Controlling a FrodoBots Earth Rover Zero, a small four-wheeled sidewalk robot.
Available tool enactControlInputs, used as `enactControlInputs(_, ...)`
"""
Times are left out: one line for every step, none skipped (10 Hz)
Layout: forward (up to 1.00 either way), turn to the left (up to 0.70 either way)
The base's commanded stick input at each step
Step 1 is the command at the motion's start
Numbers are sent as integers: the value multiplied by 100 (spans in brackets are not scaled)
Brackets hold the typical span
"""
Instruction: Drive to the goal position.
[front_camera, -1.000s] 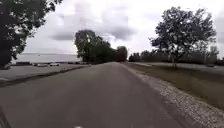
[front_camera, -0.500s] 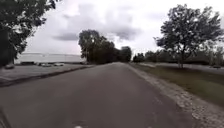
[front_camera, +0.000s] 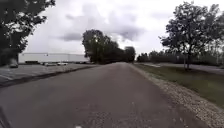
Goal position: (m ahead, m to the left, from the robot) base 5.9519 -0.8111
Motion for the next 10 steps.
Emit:
enactControlInputs(100,-9)
enactControlInputs(100,-10)
enactControlInputs(100,-10)
enactControlInputs(100,-10)
enactControlInputs(100,-10)
enactControlInputs(100,-10)
enactControlInputs(100,-12)
enactControlInputs(100,-18)
enactControlInputs(100,-18)
enactControlInputs(100,-18)
